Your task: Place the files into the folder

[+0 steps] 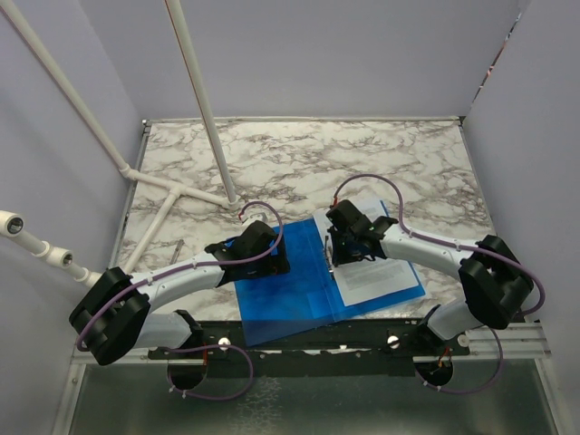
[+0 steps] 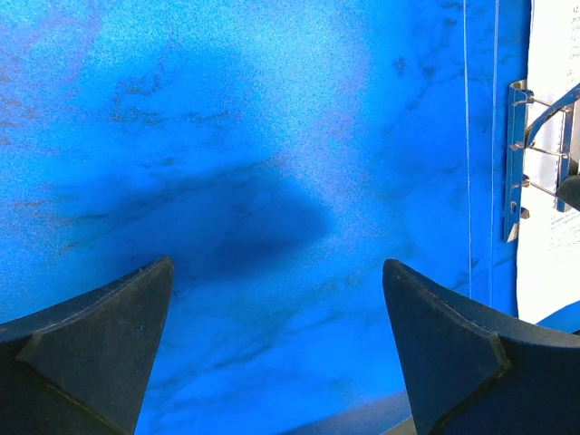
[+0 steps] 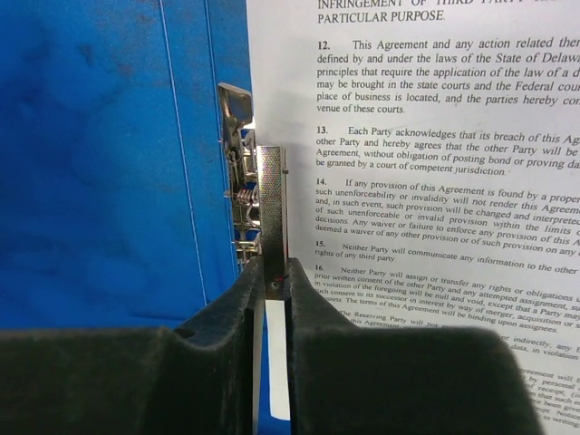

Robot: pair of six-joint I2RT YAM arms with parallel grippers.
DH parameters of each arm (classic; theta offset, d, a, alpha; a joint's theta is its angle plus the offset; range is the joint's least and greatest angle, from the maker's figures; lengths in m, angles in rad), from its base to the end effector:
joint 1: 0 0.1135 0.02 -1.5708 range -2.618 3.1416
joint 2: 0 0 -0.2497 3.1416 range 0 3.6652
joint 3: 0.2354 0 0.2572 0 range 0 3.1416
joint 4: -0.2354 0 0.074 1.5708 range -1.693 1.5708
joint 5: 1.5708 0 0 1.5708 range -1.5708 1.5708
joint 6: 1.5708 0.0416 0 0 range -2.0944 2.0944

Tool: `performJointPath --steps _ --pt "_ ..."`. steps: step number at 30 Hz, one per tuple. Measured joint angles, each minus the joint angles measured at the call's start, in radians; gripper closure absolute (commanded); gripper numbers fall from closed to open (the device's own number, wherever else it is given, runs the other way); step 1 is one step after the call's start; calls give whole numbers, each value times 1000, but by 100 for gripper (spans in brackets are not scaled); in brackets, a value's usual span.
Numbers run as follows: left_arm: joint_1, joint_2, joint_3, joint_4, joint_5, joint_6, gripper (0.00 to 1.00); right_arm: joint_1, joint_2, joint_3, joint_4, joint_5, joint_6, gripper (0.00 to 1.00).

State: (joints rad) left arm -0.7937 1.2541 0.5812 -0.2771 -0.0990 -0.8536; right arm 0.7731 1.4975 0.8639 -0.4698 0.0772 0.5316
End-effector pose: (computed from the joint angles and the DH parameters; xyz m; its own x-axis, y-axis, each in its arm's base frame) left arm 0.1729 -0.1699 0.1479 -0.8792 -0.1756 -0.4429 0.0100 0.9226 -0.3855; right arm 0.2104 0.2008 0.1597 -0.8911 -0.1634 -0.4233 -0.2548 0.9521 0.1690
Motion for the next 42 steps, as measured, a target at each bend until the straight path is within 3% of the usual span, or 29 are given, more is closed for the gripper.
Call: performJointPath --steps 6,24,30,42 --pt "0 0 0 0 0 0 1 0 -1 -8 5 7 3 99" --pt "0 6 0 7 -1 0 1 1 -19 -76 57 5 37 100" --pt "0 6 0 8 -1 0 1 1 -19 -85 68 6 52 89" --pt "0 6 0 8 -1 0 1 1 -98 -60 26 30 55 85"
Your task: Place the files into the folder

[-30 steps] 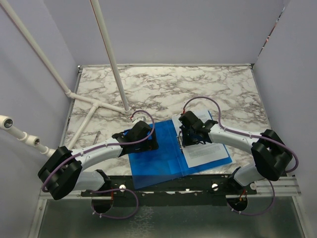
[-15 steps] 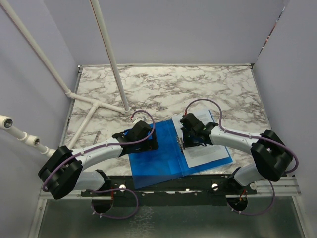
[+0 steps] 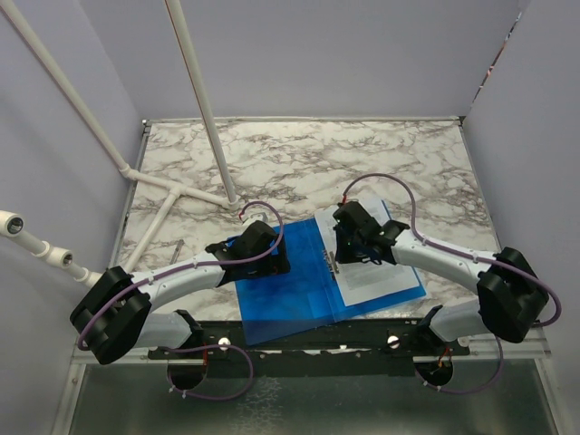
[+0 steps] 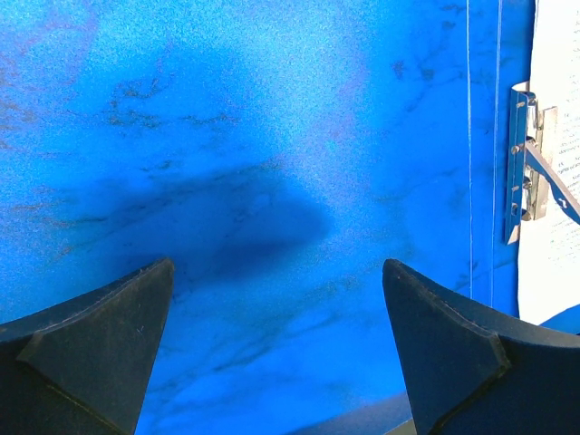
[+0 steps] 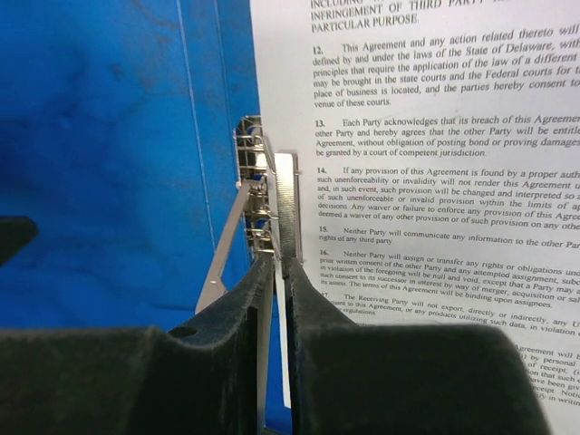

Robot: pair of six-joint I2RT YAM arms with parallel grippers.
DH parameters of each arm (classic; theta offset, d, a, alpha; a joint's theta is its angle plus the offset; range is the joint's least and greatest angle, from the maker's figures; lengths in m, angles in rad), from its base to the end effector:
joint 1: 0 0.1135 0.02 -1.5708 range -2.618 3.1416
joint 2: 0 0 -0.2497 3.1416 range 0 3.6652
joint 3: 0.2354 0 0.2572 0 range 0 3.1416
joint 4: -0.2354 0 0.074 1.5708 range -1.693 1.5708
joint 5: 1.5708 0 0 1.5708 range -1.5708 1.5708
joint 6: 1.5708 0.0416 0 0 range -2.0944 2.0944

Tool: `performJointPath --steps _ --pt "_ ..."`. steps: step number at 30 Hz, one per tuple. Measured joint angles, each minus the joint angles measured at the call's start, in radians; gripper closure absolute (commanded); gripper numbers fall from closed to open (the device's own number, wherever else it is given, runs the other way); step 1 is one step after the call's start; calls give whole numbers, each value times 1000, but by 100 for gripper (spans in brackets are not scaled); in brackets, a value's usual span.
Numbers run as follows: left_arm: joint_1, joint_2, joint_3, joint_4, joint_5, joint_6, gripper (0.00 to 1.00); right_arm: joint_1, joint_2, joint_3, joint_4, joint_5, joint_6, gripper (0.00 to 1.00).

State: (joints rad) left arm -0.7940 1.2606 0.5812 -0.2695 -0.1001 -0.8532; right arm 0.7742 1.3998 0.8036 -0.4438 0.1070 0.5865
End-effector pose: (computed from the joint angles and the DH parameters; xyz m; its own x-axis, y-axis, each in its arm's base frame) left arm 0.1735 -0.1706 0.1470 -0.8785 -0.1756 -0.4443 0.0105 0.9226 -0.3855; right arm 0.2008 0.1902 0.1693 -0.8769 -0.0878 -0.4726 -0.2055 0.9573 0.2035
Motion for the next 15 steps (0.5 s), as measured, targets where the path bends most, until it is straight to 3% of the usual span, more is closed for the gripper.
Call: performJointPath --steps 15 --pt "-37 -2 70 -105 -66 27 1 31 -65 141 -94 8 -19 75"
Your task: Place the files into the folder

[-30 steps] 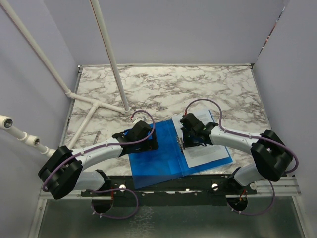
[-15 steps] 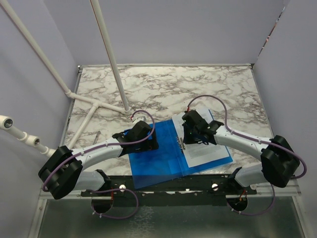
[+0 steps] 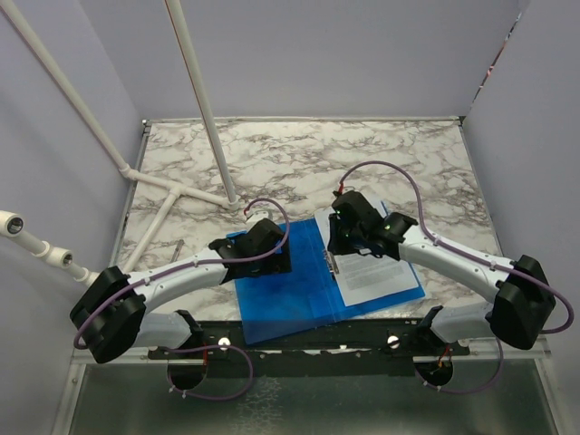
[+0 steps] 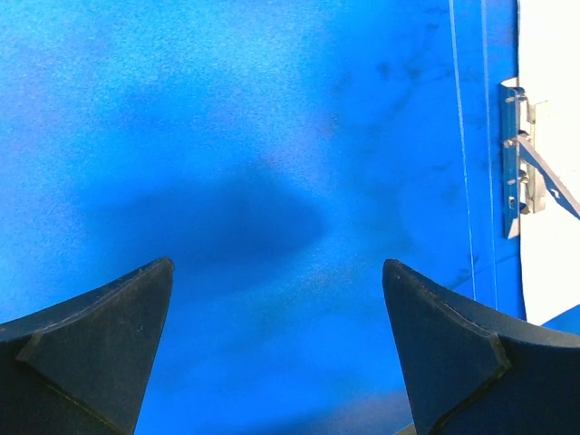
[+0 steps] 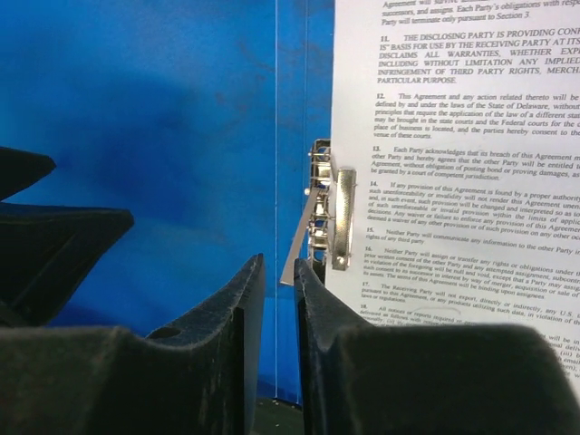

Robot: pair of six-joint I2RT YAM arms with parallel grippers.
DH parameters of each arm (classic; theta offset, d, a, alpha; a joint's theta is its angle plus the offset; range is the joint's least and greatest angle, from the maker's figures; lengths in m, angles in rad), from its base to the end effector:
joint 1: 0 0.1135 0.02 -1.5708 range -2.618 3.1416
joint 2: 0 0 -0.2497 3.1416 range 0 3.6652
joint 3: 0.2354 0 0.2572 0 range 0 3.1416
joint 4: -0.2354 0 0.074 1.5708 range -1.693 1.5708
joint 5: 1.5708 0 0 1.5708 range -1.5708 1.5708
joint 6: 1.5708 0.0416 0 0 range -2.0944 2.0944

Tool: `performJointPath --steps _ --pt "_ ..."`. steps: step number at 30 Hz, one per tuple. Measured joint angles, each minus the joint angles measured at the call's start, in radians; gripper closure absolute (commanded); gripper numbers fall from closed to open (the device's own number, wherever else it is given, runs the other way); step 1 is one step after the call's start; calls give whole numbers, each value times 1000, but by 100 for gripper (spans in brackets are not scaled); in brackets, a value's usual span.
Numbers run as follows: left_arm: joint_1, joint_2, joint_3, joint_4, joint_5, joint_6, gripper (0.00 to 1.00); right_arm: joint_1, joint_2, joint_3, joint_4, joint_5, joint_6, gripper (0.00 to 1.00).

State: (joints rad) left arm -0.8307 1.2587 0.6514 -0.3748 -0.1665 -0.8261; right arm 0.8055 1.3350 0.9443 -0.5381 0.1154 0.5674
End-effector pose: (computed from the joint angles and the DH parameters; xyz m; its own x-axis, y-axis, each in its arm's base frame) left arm 0.1715 -0.1776 0.1620 -0.8699 -0.1227 -0.4777 0.0391 0.9483 -0.3149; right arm 0.2008 0.2021 0.2241 -0.8272 -0.0905 -0.5545 -0.2656 0.9327 0.2441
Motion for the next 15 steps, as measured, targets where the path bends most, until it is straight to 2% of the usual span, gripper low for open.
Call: performJointPath --steps 5,15 --pt "-55 0 56 -66 -48 5 1 38 9 38 -35 1 -4 73" --pt "-194 45 61 -164 -158 -42 1 85 71 64 -63 3 -6 73"
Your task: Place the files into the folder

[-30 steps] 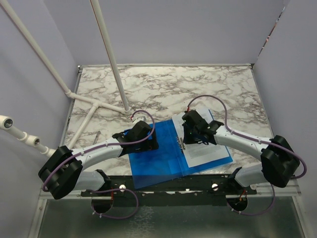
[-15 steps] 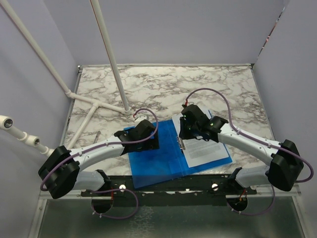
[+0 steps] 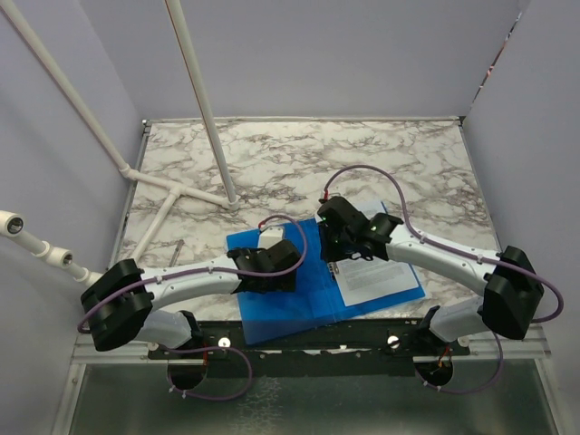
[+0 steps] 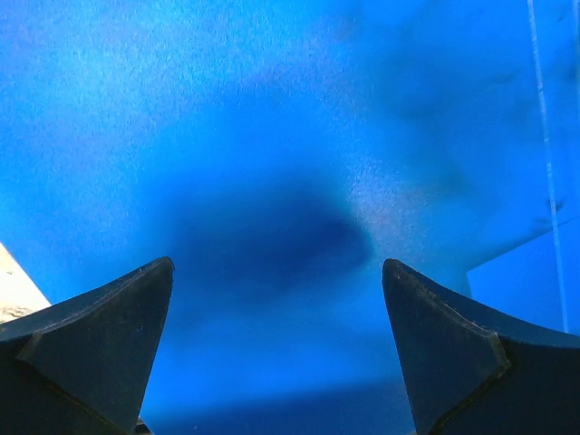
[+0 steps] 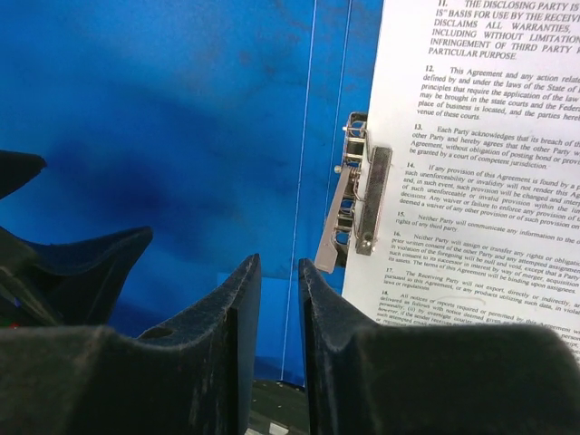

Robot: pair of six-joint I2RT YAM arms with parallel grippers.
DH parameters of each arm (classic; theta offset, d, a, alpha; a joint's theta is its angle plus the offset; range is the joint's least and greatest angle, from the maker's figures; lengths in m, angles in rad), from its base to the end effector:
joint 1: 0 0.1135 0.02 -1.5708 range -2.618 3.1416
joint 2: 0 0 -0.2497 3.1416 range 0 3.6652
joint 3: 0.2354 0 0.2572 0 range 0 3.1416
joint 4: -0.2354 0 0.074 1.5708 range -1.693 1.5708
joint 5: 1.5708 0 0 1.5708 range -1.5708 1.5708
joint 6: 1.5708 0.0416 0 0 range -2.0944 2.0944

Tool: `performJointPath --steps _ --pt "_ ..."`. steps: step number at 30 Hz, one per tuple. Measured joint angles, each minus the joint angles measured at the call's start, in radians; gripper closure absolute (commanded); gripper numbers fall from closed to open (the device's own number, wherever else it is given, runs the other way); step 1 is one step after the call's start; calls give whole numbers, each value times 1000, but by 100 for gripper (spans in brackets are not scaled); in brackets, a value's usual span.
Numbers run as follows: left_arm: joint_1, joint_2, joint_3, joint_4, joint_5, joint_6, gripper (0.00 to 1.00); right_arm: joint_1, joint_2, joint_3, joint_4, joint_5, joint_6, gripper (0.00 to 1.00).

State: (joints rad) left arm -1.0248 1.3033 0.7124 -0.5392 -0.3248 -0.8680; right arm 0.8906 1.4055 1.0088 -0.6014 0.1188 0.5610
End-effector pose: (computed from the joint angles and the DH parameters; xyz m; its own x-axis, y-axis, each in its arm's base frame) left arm 0.1378 -0.2012 0.1622 -0.8676 0.0353 -0.4959 0.1195 0.9831 -0.1389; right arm 0.1895 0.2264 0.2216 -0.8368 -0.1944 -0.5118 -0.3382 0.9187 0.2040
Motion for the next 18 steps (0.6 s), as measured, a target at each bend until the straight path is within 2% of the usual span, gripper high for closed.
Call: performJointPath --steps 7,18 --pt "-78 40 -19 -32 -48 -59 1 16 31 0 -3 0 0 73" --pt "-118 31 -60 -39 -82 -109 1 29 66 0 -29 25 0 74"
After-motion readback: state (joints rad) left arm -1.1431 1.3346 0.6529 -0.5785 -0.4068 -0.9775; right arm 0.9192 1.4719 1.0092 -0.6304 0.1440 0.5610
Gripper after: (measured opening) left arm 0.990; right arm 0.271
